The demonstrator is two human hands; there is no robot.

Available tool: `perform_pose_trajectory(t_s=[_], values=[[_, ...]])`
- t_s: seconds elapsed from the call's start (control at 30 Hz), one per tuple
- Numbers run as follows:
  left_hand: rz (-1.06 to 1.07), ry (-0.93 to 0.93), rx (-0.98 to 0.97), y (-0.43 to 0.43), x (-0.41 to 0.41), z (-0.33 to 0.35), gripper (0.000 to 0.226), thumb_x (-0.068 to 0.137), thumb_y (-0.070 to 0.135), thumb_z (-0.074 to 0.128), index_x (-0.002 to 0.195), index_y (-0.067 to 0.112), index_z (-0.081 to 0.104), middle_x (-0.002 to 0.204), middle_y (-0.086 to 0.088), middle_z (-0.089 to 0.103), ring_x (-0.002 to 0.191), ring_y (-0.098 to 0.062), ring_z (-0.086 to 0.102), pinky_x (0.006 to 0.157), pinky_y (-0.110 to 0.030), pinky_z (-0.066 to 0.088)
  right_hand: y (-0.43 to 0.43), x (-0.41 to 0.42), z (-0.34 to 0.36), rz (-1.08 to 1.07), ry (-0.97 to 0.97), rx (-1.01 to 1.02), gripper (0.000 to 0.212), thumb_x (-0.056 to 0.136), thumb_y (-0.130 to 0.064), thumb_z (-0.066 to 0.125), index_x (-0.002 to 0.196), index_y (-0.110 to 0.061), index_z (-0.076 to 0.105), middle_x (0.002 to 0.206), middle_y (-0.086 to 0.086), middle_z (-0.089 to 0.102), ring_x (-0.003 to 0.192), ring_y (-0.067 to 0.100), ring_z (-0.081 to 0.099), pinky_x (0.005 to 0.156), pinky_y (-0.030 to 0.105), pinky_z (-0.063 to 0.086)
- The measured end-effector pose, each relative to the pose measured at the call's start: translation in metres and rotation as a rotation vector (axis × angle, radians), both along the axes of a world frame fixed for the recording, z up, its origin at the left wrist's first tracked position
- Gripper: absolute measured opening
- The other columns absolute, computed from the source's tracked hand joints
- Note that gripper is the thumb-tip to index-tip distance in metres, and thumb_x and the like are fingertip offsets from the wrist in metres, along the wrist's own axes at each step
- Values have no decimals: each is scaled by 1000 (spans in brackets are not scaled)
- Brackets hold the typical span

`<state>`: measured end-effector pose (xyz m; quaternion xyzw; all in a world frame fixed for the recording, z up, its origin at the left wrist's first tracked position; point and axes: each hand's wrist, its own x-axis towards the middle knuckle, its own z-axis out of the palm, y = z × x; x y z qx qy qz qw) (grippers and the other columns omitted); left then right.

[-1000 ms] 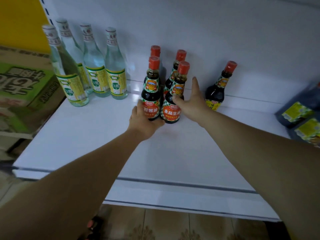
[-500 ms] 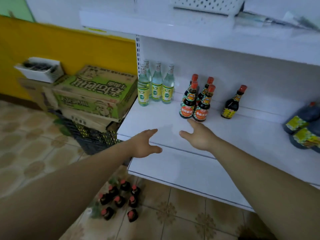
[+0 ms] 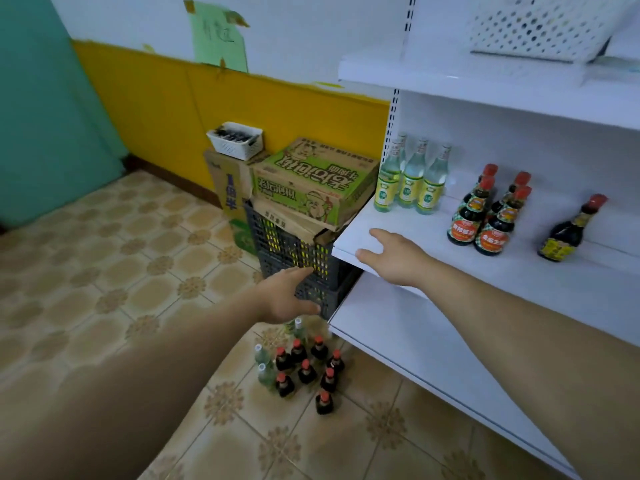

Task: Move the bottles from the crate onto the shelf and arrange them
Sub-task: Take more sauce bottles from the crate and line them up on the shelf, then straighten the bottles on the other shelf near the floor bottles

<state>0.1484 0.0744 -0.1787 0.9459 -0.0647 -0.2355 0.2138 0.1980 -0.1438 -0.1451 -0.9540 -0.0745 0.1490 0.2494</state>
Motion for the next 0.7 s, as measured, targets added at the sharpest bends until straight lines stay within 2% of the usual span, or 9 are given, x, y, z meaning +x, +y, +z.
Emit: perform_pose_trajectory(t_s=[0.17,0.27,0.33,0.47,0.7], values=[[60,30,21,69,-16,-15,82,88,48,58,151,26,10,159,0,10,145,-21,15,117,-39,20,67,-8,-11,30,37,18,70,96,-51,45,152,-19,20,158,8,23,141,27,29,107,33,29],[105,63,12,120,-24,-29,83,88,49,58,152,26,10,159,1,11,144,-21,19,115,-36,23,119,-7,-30,33,99,24,72,95,-55,44,153,-21,17,159,6,20,142,28,28,110,37,31],[105,104,9,156,-29,-42,82,89,47,58,152,26,10,160,0,9,145,-21,17,115,-35,21,157,-8,-48,20,142,33,72,95,-55,44,153,-21,17,159,6,19,143,29,26,111,42,32],[89,185,28,221,-29,-73,84,87,47,59,151,26,9,160,-3,8,146,-22,12,118,-39,18,224,-13,-90,-2,205,47,71,96,-53,45,153,-21,17,159,6,19,143,28,26,112,40,31],[90,323,6,261,-8,-133,84,87,46,61,152,26,12,159,-2,12,144,-23,21,115,-36,24,272,-3,-164,-35,297,28,70,93,-56,45,150,-21,25,155,4,31,138,26,35,109,40,34]])
